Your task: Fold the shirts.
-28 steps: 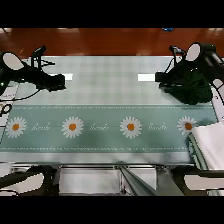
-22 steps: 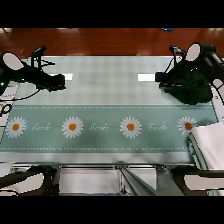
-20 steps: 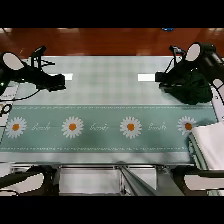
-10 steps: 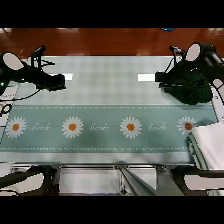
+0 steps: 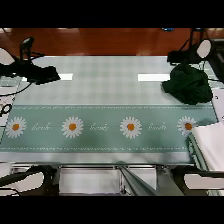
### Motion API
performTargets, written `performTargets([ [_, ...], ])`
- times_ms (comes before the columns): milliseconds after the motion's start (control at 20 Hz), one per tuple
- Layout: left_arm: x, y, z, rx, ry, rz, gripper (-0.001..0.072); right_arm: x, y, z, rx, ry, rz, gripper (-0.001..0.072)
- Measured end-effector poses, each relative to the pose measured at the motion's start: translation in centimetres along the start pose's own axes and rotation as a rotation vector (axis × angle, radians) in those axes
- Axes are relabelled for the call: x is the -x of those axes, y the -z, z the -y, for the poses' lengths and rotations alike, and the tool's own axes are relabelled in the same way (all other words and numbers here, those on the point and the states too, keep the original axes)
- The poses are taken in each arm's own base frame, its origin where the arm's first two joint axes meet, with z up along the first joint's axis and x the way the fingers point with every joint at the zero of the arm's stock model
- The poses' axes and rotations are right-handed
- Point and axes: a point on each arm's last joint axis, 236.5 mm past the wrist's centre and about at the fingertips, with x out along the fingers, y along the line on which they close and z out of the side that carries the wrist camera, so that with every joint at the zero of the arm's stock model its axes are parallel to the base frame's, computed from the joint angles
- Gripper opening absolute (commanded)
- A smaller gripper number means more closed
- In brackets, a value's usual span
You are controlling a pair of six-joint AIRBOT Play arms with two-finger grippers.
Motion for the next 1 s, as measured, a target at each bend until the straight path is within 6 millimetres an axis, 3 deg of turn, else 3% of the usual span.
performTargets([
  [100,2.1,-0.4,-1.0,0.016,-0.010,0.044,0.0505,-0.3,-0.7,5.8,-0.030,0.114,0.020,0.0417],
  [250,4.4,1.0,-1.4,0.032,-0.016,0.109,0.0505,-1.7,1.2,13.3,-0.131,0.221,-0.038,0.0417],
  [300,4.6,1.8,-1.4,0.038,-0.016,0.126,0.0505,-2.6,2.4,15.4,-0.176,0.240,-0.070,0.0417],
  [400,4.5,3.2,-1.3,0.048,-0.012,0.155,0.0505,-4.5,4.9,17.8,-0.261,0.242,-0.133,0.0417],
  [550,3.3,4.8,-1.2,0.061,-0.007,0.156,0.0505,-7.8,8.8,18.1,-0.329,0.195,-0.245,0.0409],
  [600,2.9,5.2,-1.2,0.063,-0.006,0.150,0.0505,-8.7,10.1,17.6,-0.344,0.172,-0.284,0.0353],
  [650,2.6,5.4,-1.2,0.069,-0.004,0.150,0.0505,-9.4,10.9,17.0,-0.358,0.148,-0.310,0.0234],
  [700,2.3,5.6,-1.2,0.070,-0.005,0.149,0.0505,-9.9,11.4,16.5,-0.369,0.127,-0.329,0.0032],
  [850,2.1,5.2,-1.4,0.072,-0.008,0.170,0.0505,-10.0,12.1,15.1,-0.361,0.067,-0.365,0.0021],
  [1000,3.6,3.7,-1.6,0.076,-0.013,0.227,0.0505,-7.7,10.8,13.7,-0.331,0.010,-0.358,0.0020],
])
